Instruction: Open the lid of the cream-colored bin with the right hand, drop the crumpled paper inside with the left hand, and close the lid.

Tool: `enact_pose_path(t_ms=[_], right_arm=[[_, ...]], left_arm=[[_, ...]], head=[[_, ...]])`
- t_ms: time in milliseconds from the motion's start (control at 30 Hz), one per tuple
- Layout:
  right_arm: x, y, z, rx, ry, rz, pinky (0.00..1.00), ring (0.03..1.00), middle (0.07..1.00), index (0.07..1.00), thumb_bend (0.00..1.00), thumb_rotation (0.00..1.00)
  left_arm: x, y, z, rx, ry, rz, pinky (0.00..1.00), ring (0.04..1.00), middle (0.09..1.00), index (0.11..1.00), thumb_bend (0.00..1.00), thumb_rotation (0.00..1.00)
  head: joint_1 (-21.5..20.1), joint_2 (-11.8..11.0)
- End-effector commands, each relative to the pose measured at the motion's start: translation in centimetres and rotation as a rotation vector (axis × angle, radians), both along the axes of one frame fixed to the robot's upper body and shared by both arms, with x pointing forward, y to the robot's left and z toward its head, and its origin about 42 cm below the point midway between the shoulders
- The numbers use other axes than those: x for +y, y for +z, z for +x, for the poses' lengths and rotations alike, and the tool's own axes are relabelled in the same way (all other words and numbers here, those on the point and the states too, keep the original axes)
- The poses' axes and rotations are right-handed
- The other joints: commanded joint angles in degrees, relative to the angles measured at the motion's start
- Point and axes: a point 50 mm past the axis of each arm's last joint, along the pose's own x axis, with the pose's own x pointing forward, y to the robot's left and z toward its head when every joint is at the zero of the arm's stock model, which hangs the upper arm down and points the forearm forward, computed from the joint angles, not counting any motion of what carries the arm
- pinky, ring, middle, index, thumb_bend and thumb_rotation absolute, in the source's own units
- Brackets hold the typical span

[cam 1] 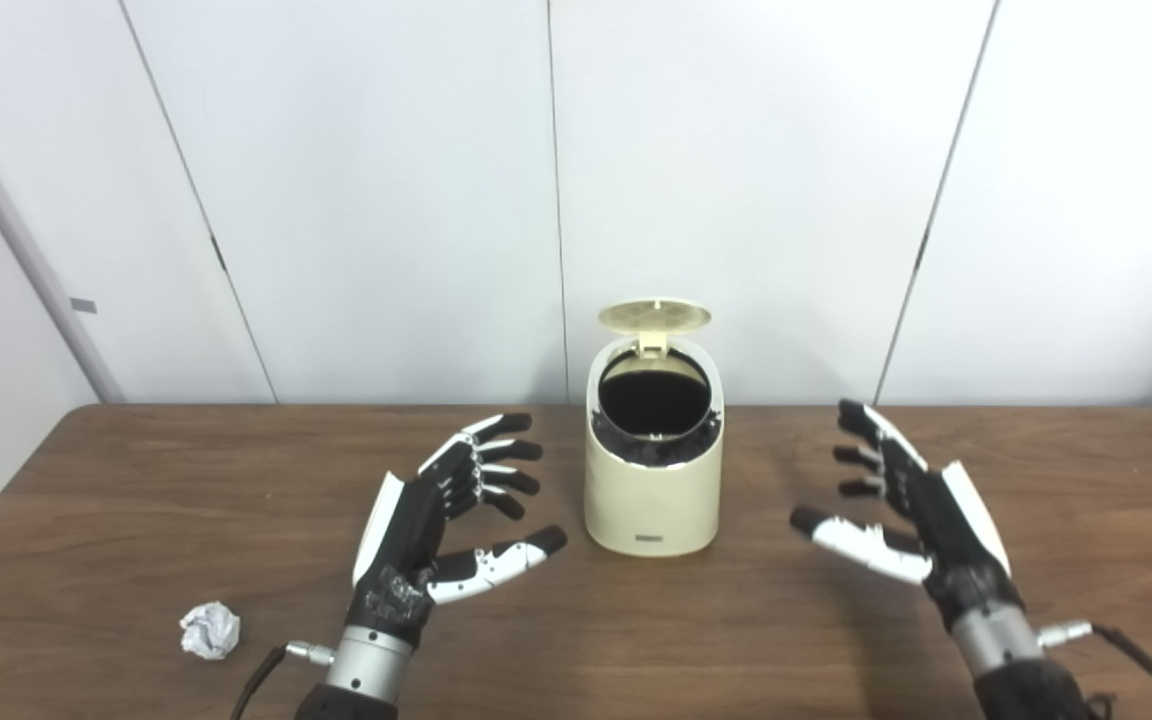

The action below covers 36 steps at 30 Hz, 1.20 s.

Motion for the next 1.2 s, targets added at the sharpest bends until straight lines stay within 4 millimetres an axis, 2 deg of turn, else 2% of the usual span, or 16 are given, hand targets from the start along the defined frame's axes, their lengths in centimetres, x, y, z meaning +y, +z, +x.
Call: enact_pose_path(t_ms=[0,67,233,333,400,433,500,533,567,667,833,1000,1167], right_arm=[[-0.2,2.2,0.3,-0.110,0.041,0.000,0.73,0.851,0.923,0.941,0.80,0.40],[-0.6,2.0,0.1,-0.096,0.043,0.003,0.73,0.866,0.935,0.945,0.79,0.38],[-1.2,2.2,-0.4,-0.038,0.048,0.033,0.78,0.897,0.965,0.971,0.76,0.34],[-1.2,2.6,-0.5,-0.023,0.049,0.021,0.74,0.874,0.953,0.956,0.75,0.36],[-1.2,2.8,-0.5,-0.022,0.043,-0.017,0.66,0.842,0.938,0.942,0.77,0.42],[-1.2,2.8,-0.5,-0.026,0.042,-0.034,0.62,0.821,0.929,0.934,0.81,0.47],[-1.1,2.9,-0.5,-0.028,0.043,-0.051,0.53,0.790,0.915,0.919,0.88,0.52],[-1.2,3.0,-0.5,-0.026,0.045,-0.057,0.49,0.778,0.913,0.918,0.90,0.54],[-1.2,3.0,-0.5,-0.024,0.046,-0.060,0.47,0.768,0.911,0.915,0.91,0.55],[-1.3,3.0,-0.4,-0.019,0.045,-0.065,0.43,0.749,0.904,0.906,0.92,0.57],[-1.1,3.2,-0.3,-0.033,0.059,-0.065,0.39,0.724,0.894,0.890,0.94,0.60],[-1.0,3.6,-0.1,-0.045,0.067,-0.080,0.37,0.727,0.896,0.893,0.93,0.60],[-1.1,3.8,0.1,-0.045,0.070,-0.088,0.35,0.721,0.888,0.891,0.96,0.63]], left_arm=[[-0.4,2.0,0.2,-0.084,0.007,0.003,0.51,0.617,0.724,0.797,0.69,0.06],[-0.3,1.8,0.0,-0.078,0.016,0.011,0.50,0.613,0.724,0.798,0.70,0.07],[1.2,1.3,-1.3,-0.051,0.084,0.052,0.51,0.630,0.733,0.798,0.72,0.08],[2.0,1.3,-2.4,-0.046,0.147,0.073,0.51,0.628,0.731,0.797,0.72,0.07],[2.5,1.5,-3.0,-0.047,0.179,0.097,0.51,0.634,0.741,0.802,0.71,0.08],[3.2,1.8,-3.7,-0.060,0.213,0.150,0.52,0.635,0.742,0.804,0.71,0.07],[4.3,2.6,-4.7,-0.076,0.271,0.252,0.52,0.637,0.739,0.806,0.70,0.07],[5.1,3.2,-5.4,-0.070,0.319,0.359,0.53,0.641,0.738,0.805,0.69,0.07],[5.6,3.6,-5.9,-0.063,0.353,0.429,0.54,0.656,0.746,0.809,0.69,0.11],[7.5,5.2,-7.1,-0.051,0.451,0.674,0.54,0.663,0.744,0.800,0.72,0.15],[10.9,7.4,-8.5,0.020,0.542,0.959,0.52,0.651,0.734,0.755,0.78,0.12],[13.1,9.1,-9.2,0.091,0.583,1.181,0.44,0.583,0.716,0.717,0.81,0.11],[15.2,9.9,-9.3,0.152,0.634,1.261,0.51,0.605,0.706,0.721,0.88,0.06]], head=[[2.72,-0.25],[7.26,-0.75],[13.97,-2.42],[16.44,-3.13],[17.97,-3.50],[18.82,-3.69],[19.39,-3.90],[19.80,-4.03],[19.80,-4.03],[20.09,-4.17],[19.49,-4.20],[19.79,-4.18],[20.08,-4.05]])
